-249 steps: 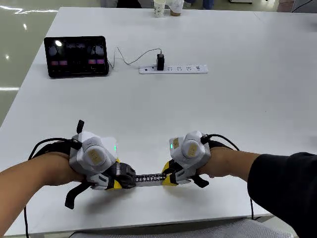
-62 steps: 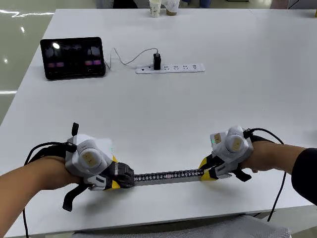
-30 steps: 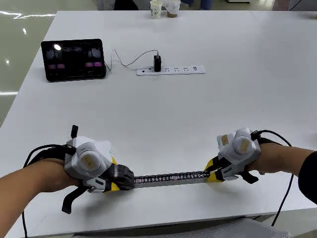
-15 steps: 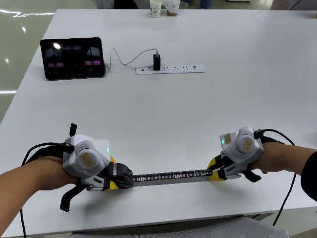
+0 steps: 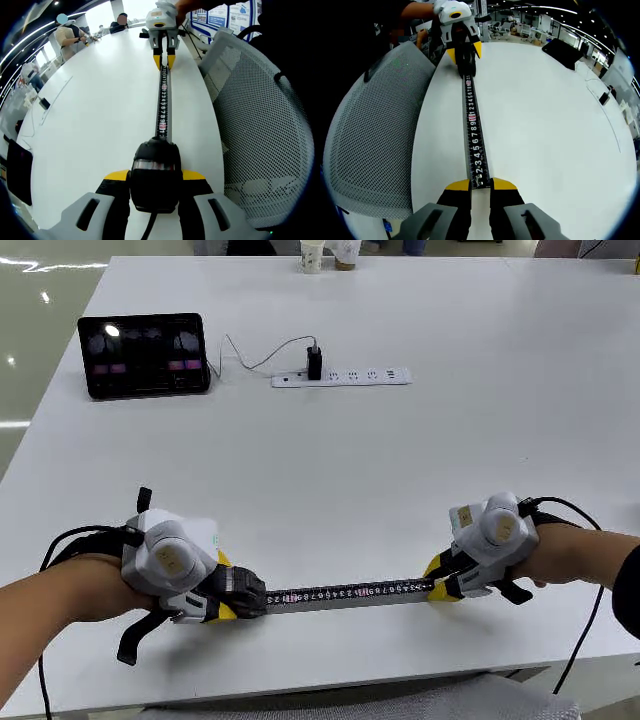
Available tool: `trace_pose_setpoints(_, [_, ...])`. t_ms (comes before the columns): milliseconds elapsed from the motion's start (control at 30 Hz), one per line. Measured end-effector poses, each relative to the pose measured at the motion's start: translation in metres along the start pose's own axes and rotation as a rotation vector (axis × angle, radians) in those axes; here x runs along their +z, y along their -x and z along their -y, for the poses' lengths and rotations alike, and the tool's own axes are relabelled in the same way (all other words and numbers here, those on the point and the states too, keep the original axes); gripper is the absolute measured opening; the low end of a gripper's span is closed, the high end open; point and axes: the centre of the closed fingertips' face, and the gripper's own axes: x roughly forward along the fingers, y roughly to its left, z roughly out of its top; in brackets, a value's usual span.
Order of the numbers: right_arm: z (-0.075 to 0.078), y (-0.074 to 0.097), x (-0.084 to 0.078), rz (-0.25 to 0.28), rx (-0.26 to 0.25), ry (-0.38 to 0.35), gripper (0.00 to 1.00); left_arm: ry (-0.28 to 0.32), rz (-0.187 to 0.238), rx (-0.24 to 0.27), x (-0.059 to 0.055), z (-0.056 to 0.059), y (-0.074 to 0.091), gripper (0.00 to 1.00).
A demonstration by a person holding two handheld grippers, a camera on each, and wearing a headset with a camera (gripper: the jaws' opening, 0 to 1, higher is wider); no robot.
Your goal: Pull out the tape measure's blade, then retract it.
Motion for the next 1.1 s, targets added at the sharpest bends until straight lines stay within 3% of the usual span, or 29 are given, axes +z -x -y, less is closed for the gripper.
trace_pose_setpoints(833, [-0.0006, 0.0022, -0.0035, -0.013, -0.029, -0.026, 0.12, 0.023, -0.01, 0.018, -0.0008, -0.0006, -0.0011, 0.32])
trace_pose_setpoints(1100, [-0.002, 0.0012, -0.0037, -0.011, -0.089, -0.03, 0.13, 0.045, -0.007, 0.037, -0.0022, -0.0026, 0.0022, 0.33])
